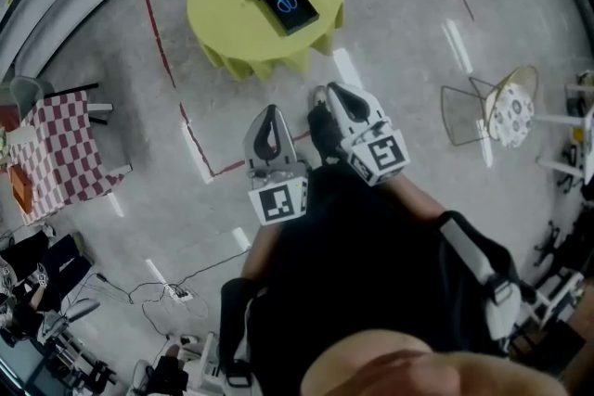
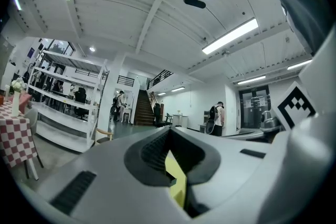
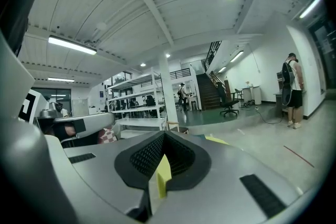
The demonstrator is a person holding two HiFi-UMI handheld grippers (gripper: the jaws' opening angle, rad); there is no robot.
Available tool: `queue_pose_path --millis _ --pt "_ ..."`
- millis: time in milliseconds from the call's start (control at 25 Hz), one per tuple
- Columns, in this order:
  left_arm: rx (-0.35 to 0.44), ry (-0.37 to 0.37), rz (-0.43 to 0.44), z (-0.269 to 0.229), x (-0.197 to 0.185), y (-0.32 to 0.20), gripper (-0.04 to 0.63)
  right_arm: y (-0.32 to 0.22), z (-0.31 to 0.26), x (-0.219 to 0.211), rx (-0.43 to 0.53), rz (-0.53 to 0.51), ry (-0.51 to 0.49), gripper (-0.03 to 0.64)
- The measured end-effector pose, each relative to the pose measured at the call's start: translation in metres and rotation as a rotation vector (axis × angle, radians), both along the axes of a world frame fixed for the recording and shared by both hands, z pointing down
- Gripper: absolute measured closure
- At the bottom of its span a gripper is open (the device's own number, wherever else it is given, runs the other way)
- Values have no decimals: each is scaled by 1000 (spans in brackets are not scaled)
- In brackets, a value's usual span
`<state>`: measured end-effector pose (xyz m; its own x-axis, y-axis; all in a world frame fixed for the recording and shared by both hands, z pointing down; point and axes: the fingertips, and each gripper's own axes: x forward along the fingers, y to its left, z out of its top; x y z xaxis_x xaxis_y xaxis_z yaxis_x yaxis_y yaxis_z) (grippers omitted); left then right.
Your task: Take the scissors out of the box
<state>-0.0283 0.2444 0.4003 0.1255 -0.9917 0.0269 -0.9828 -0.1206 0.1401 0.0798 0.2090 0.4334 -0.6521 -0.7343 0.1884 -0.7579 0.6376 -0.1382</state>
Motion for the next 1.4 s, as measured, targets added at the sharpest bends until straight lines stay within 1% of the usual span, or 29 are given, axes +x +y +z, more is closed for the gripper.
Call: queue_pose_path --millis 80,160,320,400,600,760,1040,1240,1400 --pt "-1 2 -11 -1 -3 -24 598 -25 0 -3 1 -9 -6 618" --pt "-2 -11 -14 0 -3 -50 598 -52 1 -4 -1 -19 -1 618" --pt "0 -40 -16 -2 3 -107 598 -115 9 1 -7 -15 38 618" --pt "-1 -43 -25 -4 7 -132 598 -140 11 3 -20 -37 32 618" --pt "-30 -21 -76 -5 7 -184 598 -191 11 0 -52 -99 36 618" --pt "-34 -33 -113 -8 4 -214 598 -230 14 -5 -51 -126 40 618" --pt "-46 -33 -122 -7 -14 -240 598 -264 34 -25 -102 -123 54 618" --pt "-33 -35 -85 -1 -33 -268 598 -288 58 -42 -113 -91 89 618" --pt "-33 -37 -53 -2 -49 -289 598 -304 81 -50 -164 -52 120 618"
